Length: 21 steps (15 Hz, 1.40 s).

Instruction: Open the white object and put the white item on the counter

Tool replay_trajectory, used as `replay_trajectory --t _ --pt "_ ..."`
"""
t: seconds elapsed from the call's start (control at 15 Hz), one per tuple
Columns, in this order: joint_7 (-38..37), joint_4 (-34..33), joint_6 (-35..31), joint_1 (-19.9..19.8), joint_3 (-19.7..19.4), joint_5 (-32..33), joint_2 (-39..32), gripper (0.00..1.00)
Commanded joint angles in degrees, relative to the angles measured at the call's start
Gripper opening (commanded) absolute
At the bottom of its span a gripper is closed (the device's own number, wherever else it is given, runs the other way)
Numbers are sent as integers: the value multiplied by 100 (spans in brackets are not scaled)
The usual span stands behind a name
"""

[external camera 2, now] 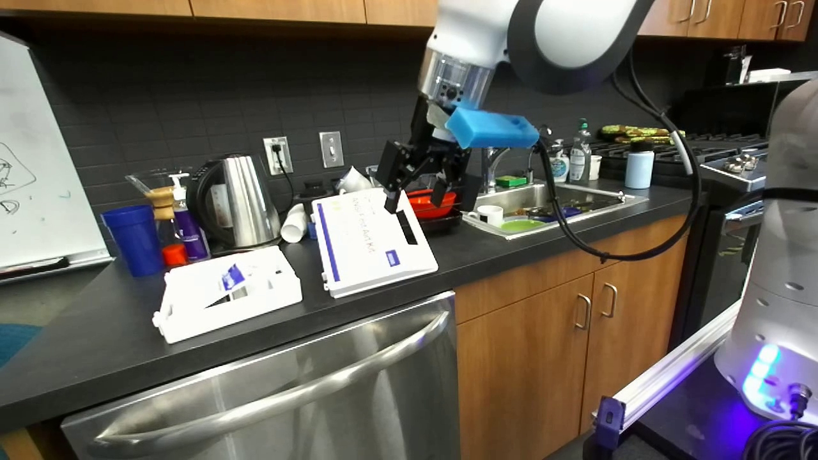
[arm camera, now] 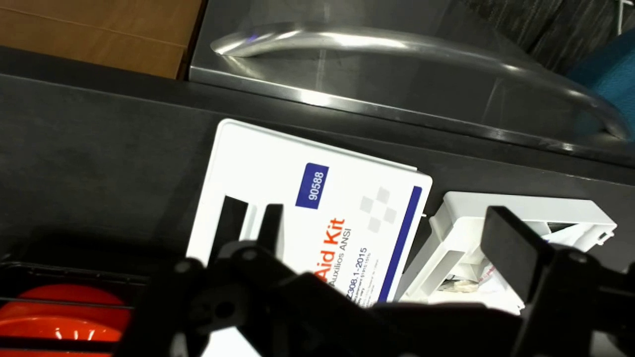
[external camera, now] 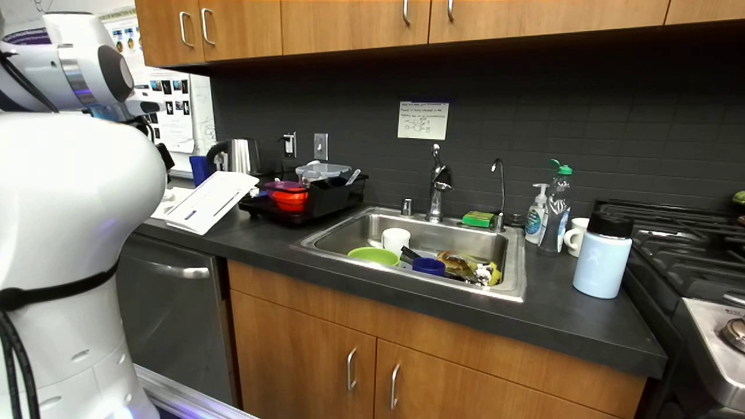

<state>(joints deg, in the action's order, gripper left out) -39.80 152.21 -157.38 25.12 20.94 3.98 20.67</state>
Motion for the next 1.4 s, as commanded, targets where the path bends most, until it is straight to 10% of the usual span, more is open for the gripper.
replay_trajectory --t 0.0,0.67,1.33 --pt "23 -150 -98 -334 566 -36 -95 100" --pt "-95 -723 -357 -868 1619 379 -618 100" --pt "-1712 -1825 -254 -1834 2647 3101 -1955 100"
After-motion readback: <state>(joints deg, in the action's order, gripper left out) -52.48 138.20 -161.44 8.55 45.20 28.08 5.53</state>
